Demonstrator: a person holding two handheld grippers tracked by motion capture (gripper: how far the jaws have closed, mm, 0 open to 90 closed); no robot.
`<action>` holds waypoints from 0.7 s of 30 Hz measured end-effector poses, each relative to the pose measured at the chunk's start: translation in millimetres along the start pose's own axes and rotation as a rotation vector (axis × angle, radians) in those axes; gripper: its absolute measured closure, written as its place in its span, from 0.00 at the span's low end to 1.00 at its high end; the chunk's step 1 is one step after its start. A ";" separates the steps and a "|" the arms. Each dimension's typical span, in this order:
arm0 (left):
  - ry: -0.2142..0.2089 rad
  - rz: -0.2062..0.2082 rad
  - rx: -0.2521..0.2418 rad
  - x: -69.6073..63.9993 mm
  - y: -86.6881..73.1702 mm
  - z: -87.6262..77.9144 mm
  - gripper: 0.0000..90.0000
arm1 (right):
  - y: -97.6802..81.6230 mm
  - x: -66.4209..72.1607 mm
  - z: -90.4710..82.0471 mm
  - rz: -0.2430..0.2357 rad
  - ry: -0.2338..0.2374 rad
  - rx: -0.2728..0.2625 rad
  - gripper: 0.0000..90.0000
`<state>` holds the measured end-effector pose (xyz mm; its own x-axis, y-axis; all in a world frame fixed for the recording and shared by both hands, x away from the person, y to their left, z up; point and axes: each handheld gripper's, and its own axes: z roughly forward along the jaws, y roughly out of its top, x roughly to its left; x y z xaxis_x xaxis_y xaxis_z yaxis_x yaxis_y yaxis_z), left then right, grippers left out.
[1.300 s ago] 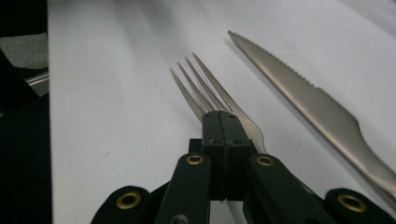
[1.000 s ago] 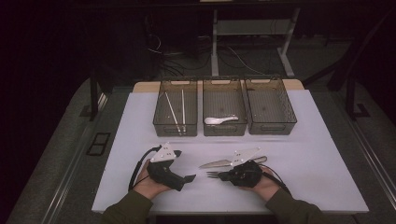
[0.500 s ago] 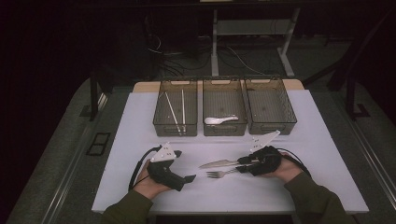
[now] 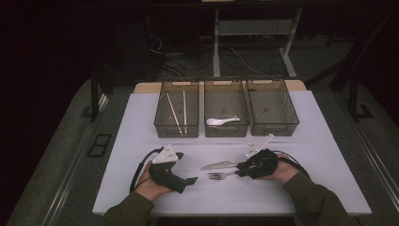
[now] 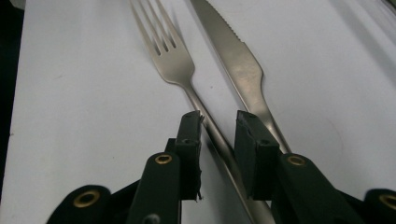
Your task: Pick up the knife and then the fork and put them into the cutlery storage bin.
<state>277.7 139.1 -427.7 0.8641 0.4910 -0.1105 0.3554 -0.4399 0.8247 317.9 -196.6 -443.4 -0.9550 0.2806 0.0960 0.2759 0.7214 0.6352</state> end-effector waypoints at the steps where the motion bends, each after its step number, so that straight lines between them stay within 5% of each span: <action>1: 0.000 0.000 -0.001 -0.1 0.0 0.0 0.00 | 0.4 0.7 -0.4 -0.002 0.000 0.009 0.80; 10: -0.003 0.002 0.004 0.3 0.0 0.2 0.00 | 16.6 10.9 1.0 -0.119 -0.024 0.153 0.84; 21: -0.004 0.000 0.005 0.7 -0.4 0.2 0.00 | 51.6 12.4 13.7 -0.261 0.007 0.433 0.88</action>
<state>278.2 139.5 -428.3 0.8657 0.4878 -0.1127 0.3571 -0.4437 0.8219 321.8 -147.3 -420.0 -0.9985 0.0526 -0.0180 0.0460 0.9638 0.2626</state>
